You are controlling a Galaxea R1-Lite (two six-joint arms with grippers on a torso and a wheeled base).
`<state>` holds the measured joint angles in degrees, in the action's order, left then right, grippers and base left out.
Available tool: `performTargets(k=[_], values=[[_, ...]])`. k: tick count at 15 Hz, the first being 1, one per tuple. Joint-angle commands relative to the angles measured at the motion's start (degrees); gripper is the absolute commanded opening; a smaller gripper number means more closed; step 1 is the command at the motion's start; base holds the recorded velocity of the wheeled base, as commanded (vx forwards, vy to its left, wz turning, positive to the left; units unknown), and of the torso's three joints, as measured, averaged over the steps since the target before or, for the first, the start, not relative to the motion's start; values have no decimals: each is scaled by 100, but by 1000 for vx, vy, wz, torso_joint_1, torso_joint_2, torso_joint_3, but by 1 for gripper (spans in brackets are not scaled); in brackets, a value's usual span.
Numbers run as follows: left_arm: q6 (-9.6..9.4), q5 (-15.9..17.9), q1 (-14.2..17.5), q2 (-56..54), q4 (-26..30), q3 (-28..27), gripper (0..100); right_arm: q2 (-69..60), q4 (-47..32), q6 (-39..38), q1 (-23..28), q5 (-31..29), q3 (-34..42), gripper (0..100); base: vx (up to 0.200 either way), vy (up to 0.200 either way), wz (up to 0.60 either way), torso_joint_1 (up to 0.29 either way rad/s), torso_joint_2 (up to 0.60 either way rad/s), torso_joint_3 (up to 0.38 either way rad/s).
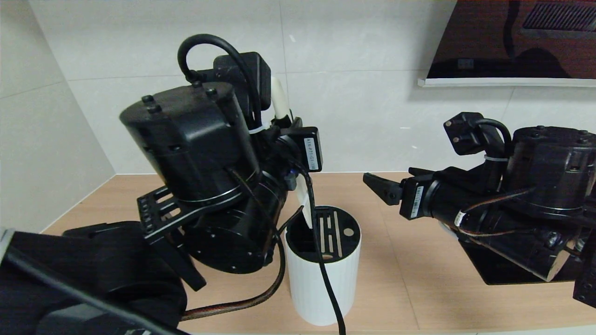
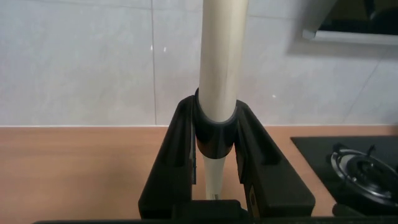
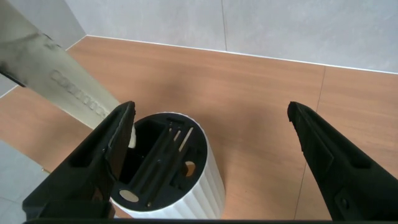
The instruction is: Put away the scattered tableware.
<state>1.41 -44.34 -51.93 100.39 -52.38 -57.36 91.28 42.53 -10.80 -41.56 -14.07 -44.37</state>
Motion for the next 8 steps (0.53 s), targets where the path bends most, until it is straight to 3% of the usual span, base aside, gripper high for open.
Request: performTargets(k=[1,8], values=[[8,-14,-1,165,0,23,0,12,1,-1,-1,1,8,100,0,0,0,0,0,0],[105,-31,-19,420,0,128,0,30,1,-1,-1,1,8,100,0,0,0,0,0,0]])
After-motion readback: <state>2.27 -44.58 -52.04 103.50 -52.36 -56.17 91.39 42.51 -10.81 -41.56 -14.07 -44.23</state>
